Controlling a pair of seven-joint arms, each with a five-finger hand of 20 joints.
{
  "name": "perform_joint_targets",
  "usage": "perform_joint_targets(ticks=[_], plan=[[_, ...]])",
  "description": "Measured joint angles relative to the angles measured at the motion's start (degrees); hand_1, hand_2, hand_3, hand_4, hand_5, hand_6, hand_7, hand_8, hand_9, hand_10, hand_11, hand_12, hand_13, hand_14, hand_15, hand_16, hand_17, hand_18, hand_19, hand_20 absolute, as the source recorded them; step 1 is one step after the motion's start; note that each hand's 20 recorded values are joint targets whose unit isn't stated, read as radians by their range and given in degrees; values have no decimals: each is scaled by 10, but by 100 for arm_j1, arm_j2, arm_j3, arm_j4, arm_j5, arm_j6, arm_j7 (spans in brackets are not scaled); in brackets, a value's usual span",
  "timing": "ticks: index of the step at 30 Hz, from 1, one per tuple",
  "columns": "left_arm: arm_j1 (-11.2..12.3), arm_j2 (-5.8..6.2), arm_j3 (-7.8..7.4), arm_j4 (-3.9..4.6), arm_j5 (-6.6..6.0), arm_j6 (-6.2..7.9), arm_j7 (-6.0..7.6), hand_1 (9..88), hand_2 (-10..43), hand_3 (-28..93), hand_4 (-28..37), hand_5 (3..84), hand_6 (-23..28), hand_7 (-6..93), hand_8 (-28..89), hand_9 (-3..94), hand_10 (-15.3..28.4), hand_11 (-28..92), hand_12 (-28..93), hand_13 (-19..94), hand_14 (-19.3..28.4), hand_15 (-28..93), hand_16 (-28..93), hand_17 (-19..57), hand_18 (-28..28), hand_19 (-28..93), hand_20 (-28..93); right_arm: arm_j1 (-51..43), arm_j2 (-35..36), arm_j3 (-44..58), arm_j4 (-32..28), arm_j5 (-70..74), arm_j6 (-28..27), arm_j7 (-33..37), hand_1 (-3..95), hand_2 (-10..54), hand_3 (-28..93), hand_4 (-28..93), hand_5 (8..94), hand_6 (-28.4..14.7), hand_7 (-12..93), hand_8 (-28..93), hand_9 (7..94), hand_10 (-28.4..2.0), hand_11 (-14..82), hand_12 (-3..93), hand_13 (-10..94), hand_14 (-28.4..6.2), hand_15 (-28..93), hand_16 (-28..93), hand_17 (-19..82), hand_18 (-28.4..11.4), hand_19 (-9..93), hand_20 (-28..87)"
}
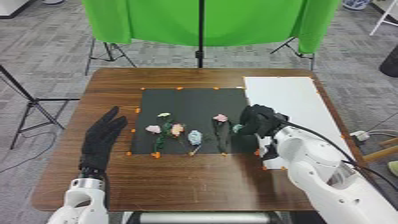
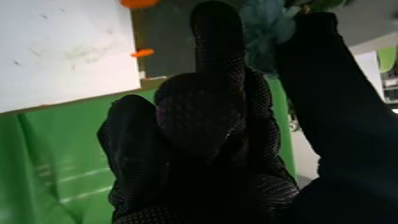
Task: Arrange flowers
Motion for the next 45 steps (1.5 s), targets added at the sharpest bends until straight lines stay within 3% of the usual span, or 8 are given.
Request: perform_joint_targets(ticks=[15,21,25,26,28,31,40,45], plan=[[-11,-2,-2,10,38,-76,-1,220,-53,676,-229,424,25,82,-50,430,126,151,154,327,156,89,55,27,135,43,194,-79,-174,348,-171,49,-183,76,294,-95,568,-146,601,-21,130,-72,742,-143,221,239,881,-22,579,348,609,-118,932,543],[-10,-2,-2,10,40,-85,-1,220,-53,675,-229,424,25,83,-49,430,126,152,154,326,155,89,55,26,135,43,194,-494,-465,1069,-532,93,958,5,234,-52,596,-128,618,-15,138,-68,755,-144,235,247,848,-50,564,336,561,-134,920,509],[-7,-5,-3,5,73,-123,1,220,-51,674,-230,426,25,84,-50,431,126,151,154,326,155,89,55,26,135,44,194,-963,-862,1835,-917,1198,2091,-418,211,-9,620,-129,630,-8,159,-77,733,-153,203,234,727,-109,447,298,429,-151,760,457],[-7,-7,-2,3,89,-136,3,221,-50,673,-230,427,26,84,-50,431,126,151,154,326,155,89,55,27,135,43,194,-1096,-1005,2085,-1034,1638,2157,-624,199,-3,634,-135,631,-7,163,-81,720,-157,185,226,684,-126,387,288,379,-158,658,453],[-5,-11,0,-3,129,-165,9,221,-50,673,-229,429,26,84,-50,431,126,151,153,327,156,89,55,29,133,40,192,-1378,-1337,2594,-1226,2454,2098,-1120,153,18,673,-151,589,4,147,-82,625,-156,104,190,521,-140,169,271,272,-145,266,403],[3,-12,10,-21,210,-196,22,220,-49,673,-229,431,26,84,-51,433,127,152,153,328,155,89,54,32,129,35,190,-1786,-1826,3183,-1296,3178,1659,-1821,90,33,702,-164,474,12,110,-77,498,-147,62,159,367,-118,101,190,212,-142,59,342],[90,-48,78,-220,799,-399,79,220,-41,670,-230,438,25,88,-51,433,127,151,153,329,155,89,52,34,127,30,190,-2956,-3083,3817,-1033,5570,475,-2106,34,43,716,-176,395,14,76,-70,418,-138,47,127,282,-95,86,93,169,-129,7,274],[105,-54,112,-324,830,-491,164,220,-41,671,-230,440,24,91,-53,435,128,151,154,329,155,90,52,31,130,34,193,-3118,-3197,3738,-944,5929,498,-2116,38,46,722,-175,403,12,85,-69,431,-136,51,129,303,-104,101,94,178,-132,11,275]])
